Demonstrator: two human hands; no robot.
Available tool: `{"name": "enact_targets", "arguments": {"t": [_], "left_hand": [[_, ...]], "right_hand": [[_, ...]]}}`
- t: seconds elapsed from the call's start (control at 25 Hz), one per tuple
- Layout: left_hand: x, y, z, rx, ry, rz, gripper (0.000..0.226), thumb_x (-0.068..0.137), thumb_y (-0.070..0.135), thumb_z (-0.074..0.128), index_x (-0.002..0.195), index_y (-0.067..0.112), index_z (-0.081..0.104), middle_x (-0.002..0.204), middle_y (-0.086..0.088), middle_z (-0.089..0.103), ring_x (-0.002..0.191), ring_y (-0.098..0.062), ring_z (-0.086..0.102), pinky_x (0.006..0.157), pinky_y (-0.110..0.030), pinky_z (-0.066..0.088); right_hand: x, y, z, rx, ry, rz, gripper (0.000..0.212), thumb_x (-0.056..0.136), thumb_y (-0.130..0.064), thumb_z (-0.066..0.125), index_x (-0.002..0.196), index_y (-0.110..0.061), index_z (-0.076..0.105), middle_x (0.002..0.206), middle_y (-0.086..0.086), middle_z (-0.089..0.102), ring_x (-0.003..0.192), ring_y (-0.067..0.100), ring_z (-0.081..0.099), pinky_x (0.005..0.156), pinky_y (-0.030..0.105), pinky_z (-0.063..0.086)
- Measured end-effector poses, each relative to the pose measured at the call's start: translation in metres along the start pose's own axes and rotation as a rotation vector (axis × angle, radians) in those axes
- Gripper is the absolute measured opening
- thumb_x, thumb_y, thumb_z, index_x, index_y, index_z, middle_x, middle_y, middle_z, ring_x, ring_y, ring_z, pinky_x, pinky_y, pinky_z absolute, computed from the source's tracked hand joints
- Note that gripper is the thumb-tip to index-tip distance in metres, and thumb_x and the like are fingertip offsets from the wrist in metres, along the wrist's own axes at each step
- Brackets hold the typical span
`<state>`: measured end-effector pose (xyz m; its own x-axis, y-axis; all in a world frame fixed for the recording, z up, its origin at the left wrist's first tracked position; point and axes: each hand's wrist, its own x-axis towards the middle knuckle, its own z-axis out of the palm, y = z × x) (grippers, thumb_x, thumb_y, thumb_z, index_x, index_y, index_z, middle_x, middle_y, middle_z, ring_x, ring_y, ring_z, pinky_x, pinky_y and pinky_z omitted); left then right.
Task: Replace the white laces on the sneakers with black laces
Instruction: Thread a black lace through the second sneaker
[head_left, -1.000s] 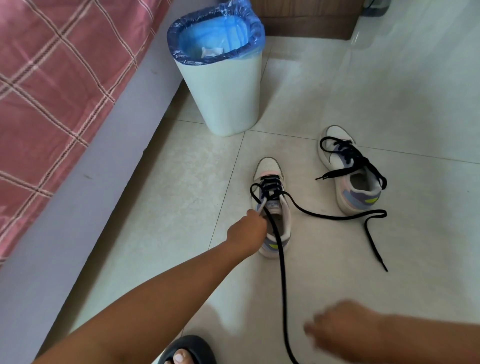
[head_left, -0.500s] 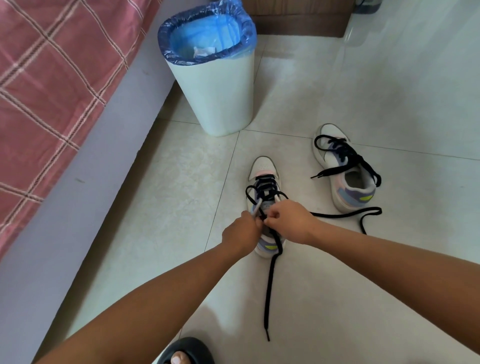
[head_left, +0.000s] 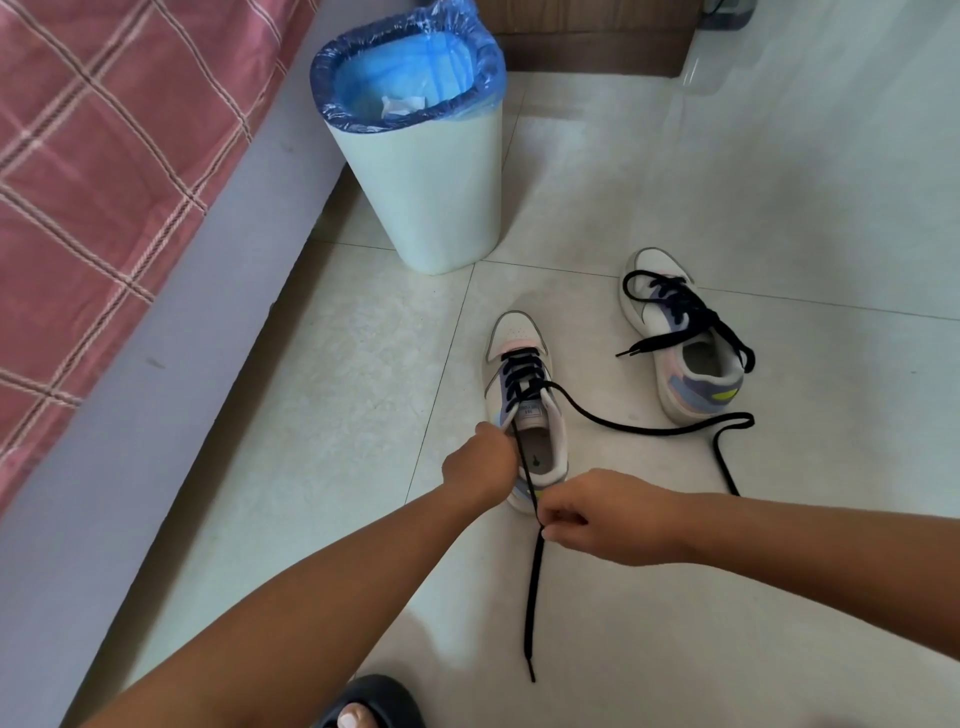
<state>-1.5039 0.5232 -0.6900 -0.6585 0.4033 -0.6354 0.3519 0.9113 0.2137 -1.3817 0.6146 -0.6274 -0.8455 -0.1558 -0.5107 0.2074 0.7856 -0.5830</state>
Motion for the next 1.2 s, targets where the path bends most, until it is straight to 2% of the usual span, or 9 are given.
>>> {"name": "enact_targets", "arguments": {"t": [0.12, 0.24, 0.36, 0.48, 0.6, 0.76, 1.0, 1.08, 1.2], "left_hand": [[-0.002, 0.001, -0.003, 0.015, -0.010, 0.003, 0.028, 0.098, 0.012, 0.032, 0.121, 0.000, 0.042, 0.119, -0.014, 0.058, 0.107, -0.030, 0.058, 0.079, -0.032, 0.042], [-0.003, 0.000, -0.009, 0.081, -0.028, 0.065, 0.030, 0.099, 0.013, 0.031, 0.124, 0.000, 0.044, 0.122, -0.015, 0.053, 0.110, -0.031, 0.055, 0.086, -0.036, 0.044], [-0.007, -0.010, -0.008, 0.059, -0.029, 0.066, 0.028, 0.100, 0.017, 0.031, 0.117, 0.002, 0.047, 0.119, -0.014, 0.054, 0.104, -0.028, 0.055, 0.080, -0.035, 0.042], [-0.007, -0.026, -0.008, -0.001, -0.007, -0.015, 0.025, 0.098, 0.023, 0.030, 0.106, 0.007, 0.047, 0.112, -0.012, 0.058, 0.087, -0.024, 0.050, 0.072, -0.029, 0.035], [-0.003, -0.039, -0.009, -0.014, 0.020, -0.032, 0.020, 0.099, 0.025, 0.030, 0.096, 0.010, 0.043, 0.105, -0.011, 0.057, 0.083, -0.023, 0.047, 0.071, -0.029, 0.034], [-0.002, -0.045, -0.005, -0.042, 0.047, 0.008, 0.022, 0.100, 0.026, 0.030, 0.094, 0.009, 0.042, 0.091, -0.008, 0.051, 0.081, -0.024, 0.047, 0.070, -0.029, 0.034], [0.001, -0.046, -0.005, -0.028, 0.034, 0.013, 0.023, 0.099, 0.026, 0.030, 0.093, 0.008, 0.043, 0.087, -0.006, 0.052, 0.079, -0.025, 0.050, 0.067, -0.030, 0.034], [0.001, -0.050, -0.007, -0.005, 0.026, 0.017, 0.023, 0.098, 0.027, 0.031, 0.092, 0.009, 0.044, 0.085, -0.005, 0.052, 0.078, -0.025, 0.051, 0.066, -0.030, 0.035], [0.004, -0.062, -0.013, 0.047, 0.018, 0.020, 0.025, 0.097, 0.027, 0.030, 0.090, 0.009, 0.046, 0.080, -0.004, 0.053, 0.076, -0.025, 0.053, 0.063, -0.029, 0.035]], "right_hand": [[0.001, -0.005, 0.009, -0.196, -0.100, -0.028, 0.020, 0.098, -0.029, 0.042, 0.101, -0.014, 0.056, 0.093, 0.003, 0.062, 0.081, 0.020, 0.054, 0.068, 0.028, 0.037], [0.008, 0.006, 0.005, -0.183, 0.130, 0.049, 0.027, 0.098, -0.037, 0.038, 0.102, -0.017, 0.054, 0.098, 0.004, 0.064, 0.089, 0.025, 0.058, 0.067, 0.029, 0.036], [0.015, 0.044, -0.002, -0.281, 0.307, 0.235, 0.025, 0.100, -0.032, 0.031, 0.112, -0.016, 0.046, 0.102, 0.004, 0.064, 0.089, 0.027, 0.060, 0.064, 0.031, 0.035], [0.006, 0.076, 0.014, -0.264, 0.264, 0.464, 0.025, 0.100, -0.027, 0.031, 0.118, -0.011, 0.039, 0.109, 0.008, 0.062, 0.094, 0.030, 0.060, 0.064, 0.032, 0.035], [-0.016, 0.102, 0.041, -0.125, 0.216, 0.744, 0.029, 0.099, -0.022, 0.034, 0.123, -0.007, 0.038, 0.121, 0.012, 0.057, 0.106, 0.031, 0.058, 0.074, 0.032, 0.039], [-0.048, 0.133, 0.052, -0.048, 0.263, 1.040, 0.019, 0.097, -0.016, 0.038, 0.112, -0.005, 0.037, 0.117, 0.012, 0.058, 0.103, 0.031, 0.060, 0.079, 0.032, 0.043], [-0.047, 0.134, 0.043, -0.131, 0.107, 1.003, 0.027, 0.096, -0.015, 0.039, 0.120, -0.009, 0.050, 0.124, 0.007, 0.057, 0.113, 0.024, 0.057, 0.088, 0.028, 0.043], [-0.044, 0.134, 0.036, -0.056, 0.083, 0.992, 0.020, 0.094, -0.020, 0.045, 0.108, -0.010, 0.056, 0.110, 0.005, 0.061, 0.103, 0.023, 0.060, 0.076, 0.025, 0.044], [-0.041, 0.132, 0.033, 0.309, 0.107, 1.002, 0.030, 0.091, -0.019, 0.051, 0.064, -0.005, 0.053, 0.061, 0.006, 0.057, 0.055, 0.019, 0.054, 0.046, 0.020, 0.037]]}}
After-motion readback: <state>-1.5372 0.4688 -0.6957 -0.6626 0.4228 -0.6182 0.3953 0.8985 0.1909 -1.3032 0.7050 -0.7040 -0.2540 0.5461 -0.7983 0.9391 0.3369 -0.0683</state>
